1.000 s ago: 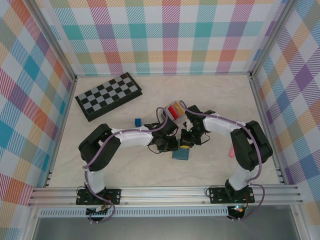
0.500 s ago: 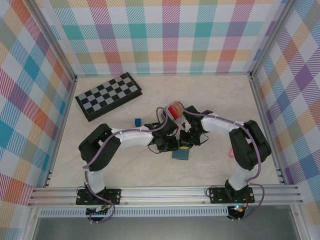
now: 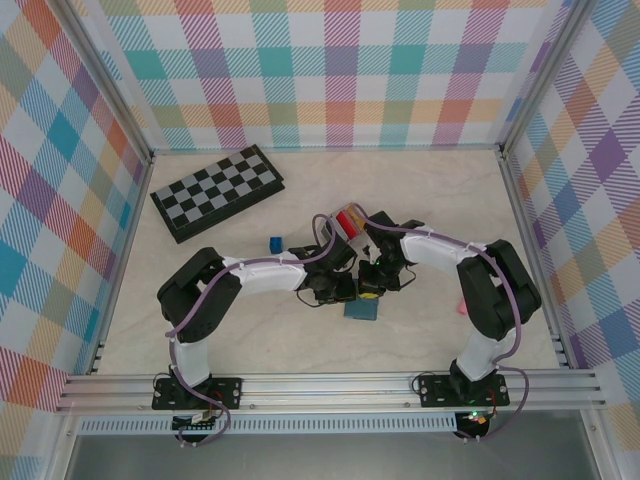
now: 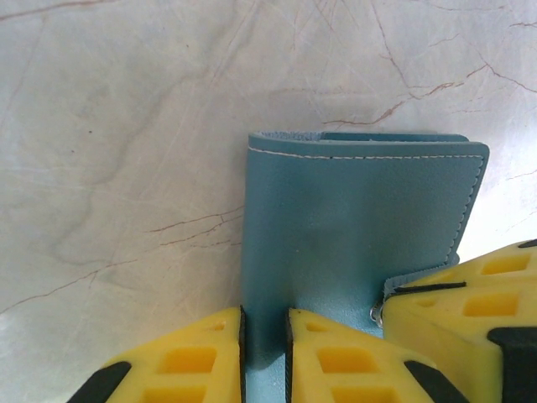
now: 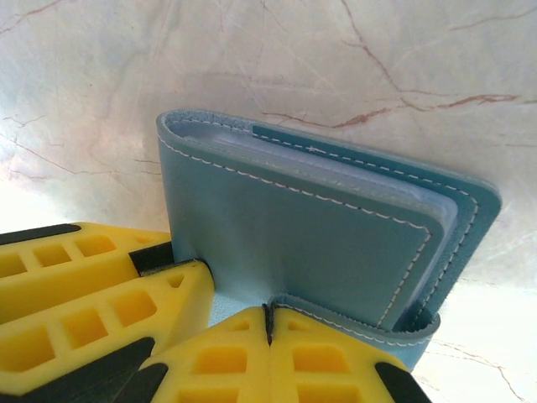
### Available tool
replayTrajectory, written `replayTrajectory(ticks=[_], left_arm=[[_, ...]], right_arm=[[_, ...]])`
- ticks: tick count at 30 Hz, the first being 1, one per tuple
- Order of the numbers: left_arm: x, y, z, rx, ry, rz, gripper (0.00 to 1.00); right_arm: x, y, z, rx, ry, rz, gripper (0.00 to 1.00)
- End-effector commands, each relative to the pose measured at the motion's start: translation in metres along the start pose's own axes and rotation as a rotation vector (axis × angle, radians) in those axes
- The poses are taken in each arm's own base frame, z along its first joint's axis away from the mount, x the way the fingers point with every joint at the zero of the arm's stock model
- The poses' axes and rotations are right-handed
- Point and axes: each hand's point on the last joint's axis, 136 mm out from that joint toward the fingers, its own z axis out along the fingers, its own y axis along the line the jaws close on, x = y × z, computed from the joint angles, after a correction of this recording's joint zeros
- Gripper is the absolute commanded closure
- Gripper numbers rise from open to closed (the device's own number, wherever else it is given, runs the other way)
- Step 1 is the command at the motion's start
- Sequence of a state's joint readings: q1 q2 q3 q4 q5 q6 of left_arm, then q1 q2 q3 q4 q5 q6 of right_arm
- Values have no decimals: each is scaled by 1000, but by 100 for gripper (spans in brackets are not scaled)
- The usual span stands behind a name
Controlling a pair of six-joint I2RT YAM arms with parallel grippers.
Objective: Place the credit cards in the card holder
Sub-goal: Close the button on the card holder.
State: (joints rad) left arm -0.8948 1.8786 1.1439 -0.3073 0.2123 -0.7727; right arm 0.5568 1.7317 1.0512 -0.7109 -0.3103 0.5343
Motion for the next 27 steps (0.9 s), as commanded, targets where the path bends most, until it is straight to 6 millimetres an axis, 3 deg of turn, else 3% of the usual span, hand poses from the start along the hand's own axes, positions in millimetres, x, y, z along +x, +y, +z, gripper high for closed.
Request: replayTrajectory(ticks=[1,16,19,21,23,27], left_arm=[[11,19,10,-86,27,0,83],[11,18,9,-84,23,-3,83],[11,19,8,-85,22,-1,83],[10,16,5,-73,14,4,81],[6,12,-2,-59,-13,11,79],[-12,5,-34,-59,-128,34,67]], right_arm=[[5,-6,10,25,28,0,100],[25,-68,50,214,63,105,100],[25,-66,52,194,53,107,100],[18,-49,44,125,19,76,100],[6,-25,26,44,-41,22,91],[-24,14,-42,-22,-277,-95,65]])
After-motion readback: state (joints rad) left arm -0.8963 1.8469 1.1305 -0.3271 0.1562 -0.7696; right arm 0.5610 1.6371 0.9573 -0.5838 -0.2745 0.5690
